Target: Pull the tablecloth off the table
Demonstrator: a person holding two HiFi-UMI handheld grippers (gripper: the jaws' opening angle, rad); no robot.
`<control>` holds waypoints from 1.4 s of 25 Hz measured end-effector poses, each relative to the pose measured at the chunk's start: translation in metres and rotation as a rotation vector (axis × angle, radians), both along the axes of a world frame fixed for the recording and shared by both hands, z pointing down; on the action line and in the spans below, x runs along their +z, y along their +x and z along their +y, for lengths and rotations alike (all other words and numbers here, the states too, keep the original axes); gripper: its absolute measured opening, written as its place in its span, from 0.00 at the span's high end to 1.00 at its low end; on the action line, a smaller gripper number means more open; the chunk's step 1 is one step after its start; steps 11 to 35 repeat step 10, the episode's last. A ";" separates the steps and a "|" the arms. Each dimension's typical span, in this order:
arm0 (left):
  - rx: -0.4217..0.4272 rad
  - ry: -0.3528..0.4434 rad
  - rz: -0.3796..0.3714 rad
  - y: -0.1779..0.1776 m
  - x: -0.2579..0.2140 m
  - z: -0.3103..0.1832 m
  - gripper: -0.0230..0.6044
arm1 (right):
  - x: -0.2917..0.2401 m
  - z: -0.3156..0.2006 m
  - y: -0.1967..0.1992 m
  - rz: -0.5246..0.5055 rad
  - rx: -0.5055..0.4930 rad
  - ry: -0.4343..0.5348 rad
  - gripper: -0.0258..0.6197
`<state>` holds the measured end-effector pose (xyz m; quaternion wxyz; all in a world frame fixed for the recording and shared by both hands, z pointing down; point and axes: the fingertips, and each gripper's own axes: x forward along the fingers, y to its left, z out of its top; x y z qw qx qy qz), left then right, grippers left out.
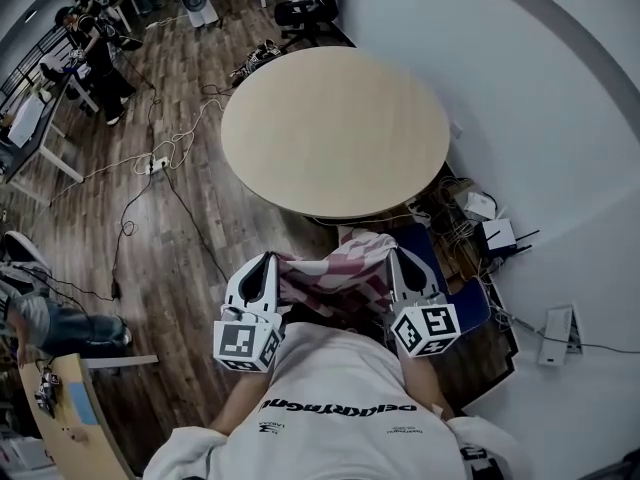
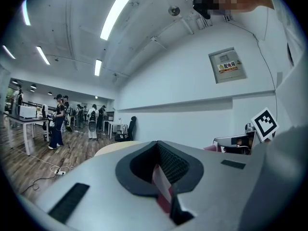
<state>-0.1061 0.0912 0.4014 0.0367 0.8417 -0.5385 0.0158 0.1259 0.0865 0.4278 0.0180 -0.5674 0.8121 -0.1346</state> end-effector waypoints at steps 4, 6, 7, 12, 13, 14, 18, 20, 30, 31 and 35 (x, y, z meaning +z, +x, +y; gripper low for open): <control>-0.007 -0.013 -0.004 -0.004 0.008 0.000 0.94 | 0.009 -0.001 -0.003 0.006 -0.005 -0.018 0.91; -0.011 -0.018 -0.006 -0.004 0.011 -0.002 0.94 | 0.013 -0.003 -0.001 0.006 -0.005 -0.022 0.91; -0.013 -0.018 -0.008 -0.003 0.012 -0.003 0.94 | 0.015 -0.005 0.000 0.006 -0.005 -0.022 0.91; -0.015 -0.018 -0.013 0.000 0.015 -0.006 0.94 | 0.017 -0.010 0.003 0.005 -0.004 -0.020 0.91; -0.015 -0.018 -0.013 0.000 0.015 -0.006 0.94 | 0.017 -0.010 0.003 0.005 -0.004 -0.020 0.91; -0.015 -0.018 -0.013 0.000 0.015 -0.006 0.94 | 0.017 -0.010 0.003 0.005 -0.004 -0.020 0.91; -0.015 -0.018 -0.013 0.000 0.015 -0.006 0.94 | 0.017 -0.010 0.003 0.005 -0.004 -0.020 0.91; -0.015 -0.018 -0.013 0.000 0.015 -0.006 0.94 | 0.017 -0.010 0.003 0.005 -0.004 -0.020 0.91; -0.015 -0.018 -0.013 0.000 0.015 -0.006 0.94 | 0.017 -0.010 0.003 0.005 -0.004 -0.020 0.91; -0.015 -0.018 -0.013 0.000 0.015 -0.006 0.94 | 0.017 -0.010 0.003 0.005 -0.004 -0.020 0.91; -0.015 -0.018 -0.013 0.000 0.015 -0.006 0.94 | 0.017 -0.010 0.003 0.005 -0.004 -0.020 0.91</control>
